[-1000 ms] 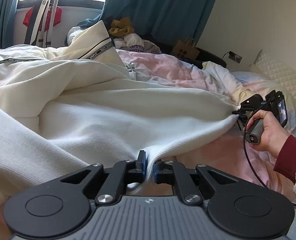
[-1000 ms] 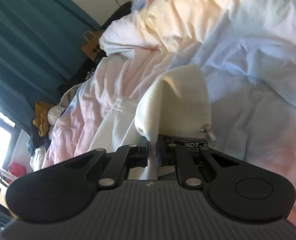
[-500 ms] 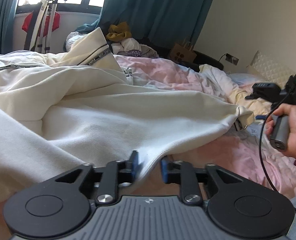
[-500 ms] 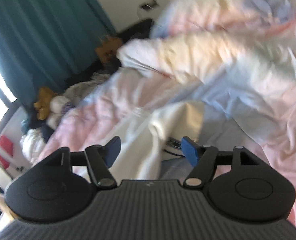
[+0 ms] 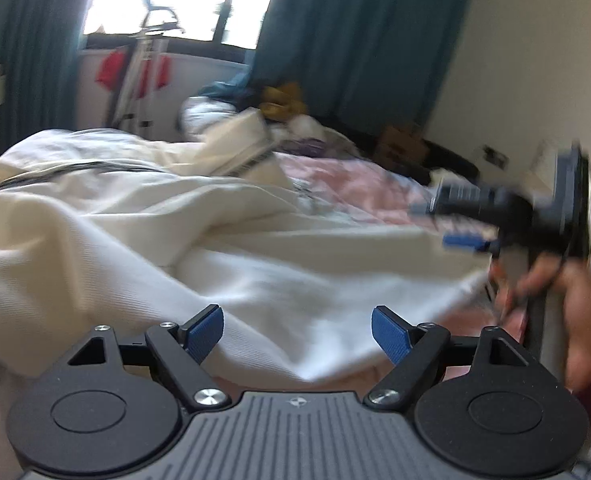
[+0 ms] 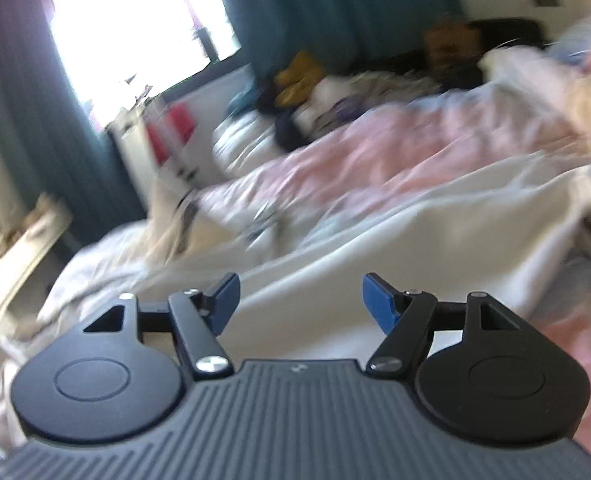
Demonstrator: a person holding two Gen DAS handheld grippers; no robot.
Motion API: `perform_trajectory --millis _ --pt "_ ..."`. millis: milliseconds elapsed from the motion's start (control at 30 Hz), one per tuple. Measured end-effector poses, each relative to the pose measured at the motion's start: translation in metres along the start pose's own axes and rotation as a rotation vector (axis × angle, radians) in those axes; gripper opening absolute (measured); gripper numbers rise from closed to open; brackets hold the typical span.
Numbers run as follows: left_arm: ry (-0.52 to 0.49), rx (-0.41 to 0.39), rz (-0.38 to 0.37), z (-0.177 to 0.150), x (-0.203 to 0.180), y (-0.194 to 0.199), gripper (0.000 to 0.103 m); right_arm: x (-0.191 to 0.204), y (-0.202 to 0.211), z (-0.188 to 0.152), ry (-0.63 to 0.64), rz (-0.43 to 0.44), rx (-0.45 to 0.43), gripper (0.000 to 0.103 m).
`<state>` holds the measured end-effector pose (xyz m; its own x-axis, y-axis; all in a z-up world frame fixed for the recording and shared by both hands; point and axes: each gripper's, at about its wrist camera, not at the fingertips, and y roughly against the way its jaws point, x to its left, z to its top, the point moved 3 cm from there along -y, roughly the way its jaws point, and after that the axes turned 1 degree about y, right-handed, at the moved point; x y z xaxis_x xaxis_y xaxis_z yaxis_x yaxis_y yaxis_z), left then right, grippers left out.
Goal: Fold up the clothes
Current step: 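Open both grippers and release the spread garment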
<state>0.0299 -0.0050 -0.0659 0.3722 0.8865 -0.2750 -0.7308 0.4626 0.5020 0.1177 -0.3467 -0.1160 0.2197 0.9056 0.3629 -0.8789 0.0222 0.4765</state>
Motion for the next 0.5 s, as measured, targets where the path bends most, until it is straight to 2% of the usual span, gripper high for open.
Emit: perform_trajectory --millis 100,267,367,500 --pt "0.12 0.001 0.054 0.012 0.025 0.014 0.084 0.015 -0.021 -0.014 0.028 0.02 0.068 0.07" --pt "0.347 0.014 0.162 0.024 0.076 0.029 0.084 0.01 -0.059 -0.039 -0.012 -0.036 0.188 0.069" --pt "0.508 0.02 0.234 0.027 0.111 0.034 0.084 0.008 -0.07 -0.046 -0.029 -0.048 0.202 0.07" --pt "0.73 0.024 0.255 0.025 0.148 0.035 0.084 0.017 -0.078 -0.051 0.036 -0.073 0.207 0.071"
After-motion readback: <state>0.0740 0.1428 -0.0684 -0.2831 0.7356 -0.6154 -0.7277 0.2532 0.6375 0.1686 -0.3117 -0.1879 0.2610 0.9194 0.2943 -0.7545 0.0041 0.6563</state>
